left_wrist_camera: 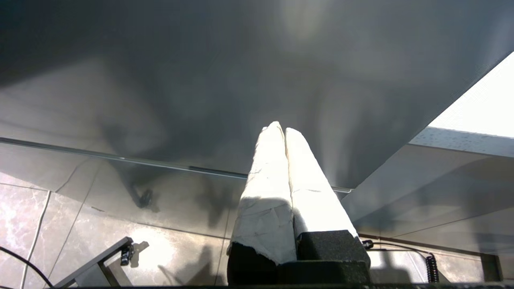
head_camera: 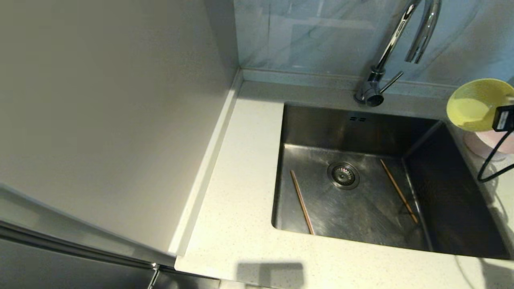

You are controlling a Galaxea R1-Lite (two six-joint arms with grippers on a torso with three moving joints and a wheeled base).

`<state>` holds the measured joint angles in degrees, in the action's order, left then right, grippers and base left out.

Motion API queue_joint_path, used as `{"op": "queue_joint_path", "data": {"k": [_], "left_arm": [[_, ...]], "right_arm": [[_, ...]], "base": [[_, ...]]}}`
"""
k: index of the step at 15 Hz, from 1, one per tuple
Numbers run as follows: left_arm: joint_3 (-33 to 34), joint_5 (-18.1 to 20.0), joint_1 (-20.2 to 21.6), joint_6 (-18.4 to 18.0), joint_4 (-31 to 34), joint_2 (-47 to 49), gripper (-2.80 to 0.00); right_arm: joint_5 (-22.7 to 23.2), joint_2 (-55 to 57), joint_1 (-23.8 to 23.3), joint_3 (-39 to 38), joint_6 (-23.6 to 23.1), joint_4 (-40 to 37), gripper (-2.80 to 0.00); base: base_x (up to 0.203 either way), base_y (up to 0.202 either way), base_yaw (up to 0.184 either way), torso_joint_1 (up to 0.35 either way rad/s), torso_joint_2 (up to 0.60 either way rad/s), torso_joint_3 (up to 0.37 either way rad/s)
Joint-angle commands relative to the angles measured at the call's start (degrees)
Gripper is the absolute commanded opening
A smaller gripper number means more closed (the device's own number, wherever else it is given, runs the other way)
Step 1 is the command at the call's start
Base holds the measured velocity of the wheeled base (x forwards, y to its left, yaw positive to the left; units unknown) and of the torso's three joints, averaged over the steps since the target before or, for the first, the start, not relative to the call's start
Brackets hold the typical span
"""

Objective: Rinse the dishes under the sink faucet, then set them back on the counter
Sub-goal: Put a bowl back to the table from the sink

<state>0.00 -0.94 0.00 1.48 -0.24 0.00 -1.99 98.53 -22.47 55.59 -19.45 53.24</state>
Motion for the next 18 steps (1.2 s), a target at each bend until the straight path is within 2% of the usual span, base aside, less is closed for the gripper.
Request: {"op": "queue_joint_path", "data": {"k": [1,3,4,5,8,12,18], "left_arm": [[0.00,-0.03,0.00,0.02,-0.02,-0.18,-2.80],[0.00,-0.03,0.00,0.02,-0.02,-0.18,-2.80],[0.00,-0.03,0.00,0.02,-0.02,-0.18,-2.80],[0.00,-0.03,0.00,0.02,-0.02,-0.18,-2.80],[0.00,-0.03,0.00,0.02,-0.02,-0.18,-2.80],[0.00,-0.03,0.00,0.02,-0.02,-0.18,-2.80],[0.00,-0.03,0.00,0.02,-0.02,-0.18,-2.80]], "right_arm": [[0.33,-7.26,-4.86,2.79,-2.76,-27.41,-2.80],[1.87,-10.98,-10.53,7.64,-7.14,-47.64,-2.80],[2.75,-12.34,-13.75,9.65,-9.59,-54.03,-2.80],[3.29,-13.19,-16.01,10.40,-12.35,-56.48,-2.80],[3.90,-14.27,-18.99,7.17,-14.99,-57.47,-2.80],[5.89,-15.57,-19.55,1.75,-15.86,-57.54,-2.80],[6.04,-12.13,-19.54,1.71,-15.88,-57.30,-2.80]], "base": [[0.000,0.000,0.000,0.000,0.00,0.000],[0.000,0.000,0.000,0.000,0.00,0.000],[0.000,0.000,0.000,0.000,0.00,0.000],[0.000,0.000,0.000,0.000,0.00,0.000],[0.000,0.000,0.000,0.000,0.00,0.000],[0.000,0.000,0.000,0.000,0.00,0.000],[0.000,0.000,0.000,0.000,0.00,0.000]]}}
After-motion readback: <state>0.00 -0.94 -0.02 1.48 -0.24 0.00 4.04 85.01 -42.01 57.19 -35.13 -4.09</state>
